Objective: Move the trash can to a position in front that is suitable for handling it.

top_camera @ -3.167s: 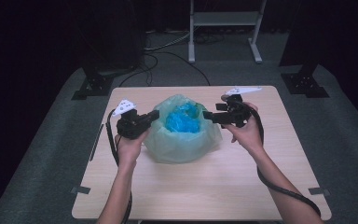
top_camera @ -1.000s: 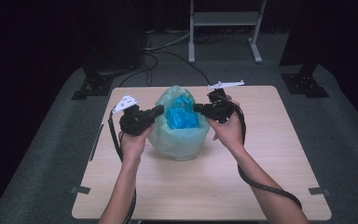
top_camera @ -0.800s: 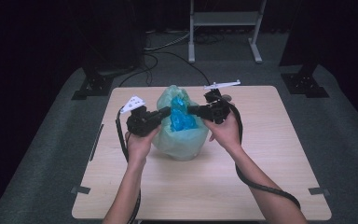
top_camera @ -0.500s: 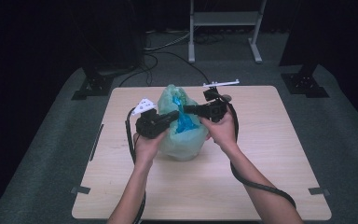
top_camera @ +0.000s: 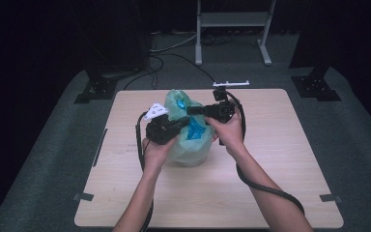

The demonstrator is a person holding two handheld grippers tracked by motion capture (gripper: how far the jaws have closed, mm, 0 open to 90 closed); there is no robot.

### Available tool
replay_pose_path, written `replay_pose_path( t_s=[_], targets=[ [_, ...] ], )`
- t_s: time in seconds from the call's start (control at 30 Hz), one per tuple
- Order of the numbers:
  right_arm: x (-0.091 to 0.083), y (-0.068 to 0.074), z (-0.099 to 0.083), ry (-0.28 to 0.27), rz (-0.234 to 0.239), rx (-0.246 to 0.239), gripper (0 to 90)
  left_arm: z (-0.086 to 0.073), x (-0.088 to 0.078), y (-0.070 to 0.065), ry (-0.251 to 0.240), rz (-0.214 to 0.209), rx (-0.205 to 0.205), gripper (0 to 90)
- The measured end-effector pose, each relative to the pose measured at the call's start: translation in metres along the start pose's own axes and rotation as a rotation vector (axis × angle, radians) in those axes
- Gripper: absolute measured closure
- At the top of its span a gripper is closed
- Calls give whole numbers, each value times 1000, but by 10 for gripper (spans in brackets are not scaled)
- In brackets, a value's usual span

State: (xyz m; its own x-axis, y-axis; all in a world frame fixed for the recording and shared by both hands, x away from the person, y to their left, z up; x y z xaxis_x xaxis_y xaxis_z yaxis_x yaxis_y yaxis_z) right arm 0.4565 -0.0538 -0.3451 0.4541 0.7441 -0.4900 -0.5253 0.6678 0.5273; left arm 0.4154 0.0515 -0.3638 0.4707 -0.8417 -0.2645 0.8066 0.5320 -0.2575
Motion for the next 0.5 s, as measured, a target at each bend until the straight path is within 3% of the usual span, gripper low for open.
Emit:
replay_pose_path(
  t_s=[0.33, 0.5],
  targets=[
    [5, 6, -1, 18, 43, -5, 703, 0, 2, -2, 7, -1, 9, 900],
    [9, 8, 1, 23, -16, -39, 734, 1, 1, -5, 10, -3, 17, 900]
  ],
)
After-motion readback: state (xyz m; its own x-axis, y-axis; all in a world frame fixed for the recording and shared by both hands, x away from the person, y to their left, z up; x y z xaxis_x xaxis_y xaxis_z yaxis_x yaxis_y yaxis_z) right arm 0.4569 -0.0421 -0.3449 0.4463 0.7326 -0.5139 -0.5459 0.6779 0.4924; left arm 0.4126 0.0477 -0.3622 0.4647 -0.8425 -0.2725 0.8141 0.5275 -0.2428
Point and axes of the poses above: each handheld gripper's, and its own axes: x roughly forward along the jaws, z roughly out of its top, y roughly to its left, the point moved 7 cm from there along x, roughly forward along the jaws, and after that the axes turned 11 degrees about -z, right-handed, at the moved point
